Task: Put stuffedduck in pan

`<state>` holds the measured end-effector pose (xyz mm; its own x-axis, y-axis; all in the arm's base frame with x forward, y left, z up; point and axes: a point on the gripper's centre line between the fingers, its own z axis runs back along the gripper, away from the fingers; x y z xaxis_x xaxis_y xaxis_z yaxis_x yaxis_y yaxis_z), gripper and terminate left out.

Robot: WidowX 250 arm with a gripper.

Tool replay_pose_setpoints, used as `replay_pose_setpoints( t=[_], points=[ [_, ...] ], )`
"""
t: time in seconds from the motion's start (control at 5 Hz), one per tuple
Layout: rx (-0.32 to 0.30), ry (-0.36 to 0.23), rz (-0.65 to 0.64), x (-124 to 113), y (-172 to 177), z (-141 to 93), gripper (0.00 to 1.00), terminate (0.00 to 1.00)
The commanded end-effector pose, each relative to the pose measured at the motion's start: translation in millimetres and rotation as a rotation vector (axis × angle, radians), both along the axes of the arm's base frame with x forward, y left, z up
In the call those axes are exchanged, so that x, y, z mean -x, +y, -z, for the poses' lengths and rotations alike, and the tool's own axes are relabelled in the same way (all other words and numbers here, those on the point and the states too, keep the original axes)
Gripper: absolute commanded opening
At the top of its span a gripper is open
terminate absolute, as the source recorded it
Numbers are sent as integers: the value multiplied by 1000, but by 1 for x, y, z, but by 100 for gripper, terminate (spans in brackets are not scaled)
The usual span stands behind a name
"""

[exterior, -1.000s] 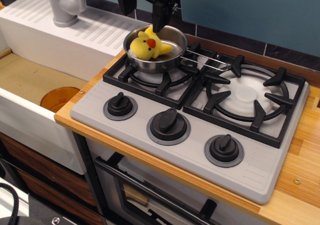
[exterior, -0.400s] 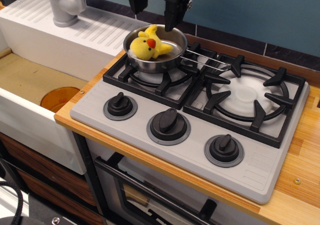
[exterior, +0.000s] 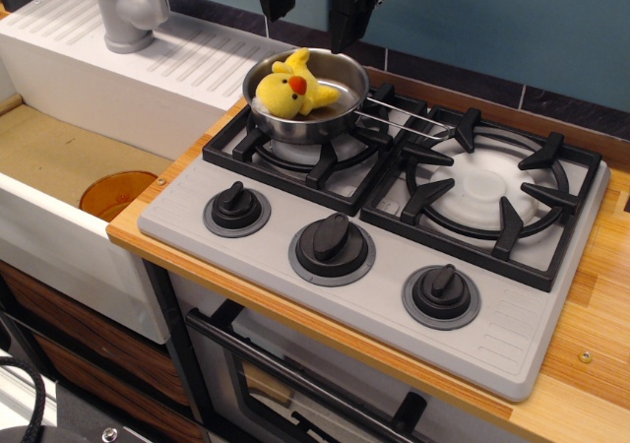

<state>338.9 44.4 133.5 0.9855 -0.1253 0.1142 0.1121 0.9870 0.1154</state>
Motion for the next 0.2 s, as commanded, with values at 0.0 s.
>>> replay_pose_setpoints(
  t=[0.0],
  points=[
    [6,-65,-19,-7,-3,-12,100,100]
  ],
)
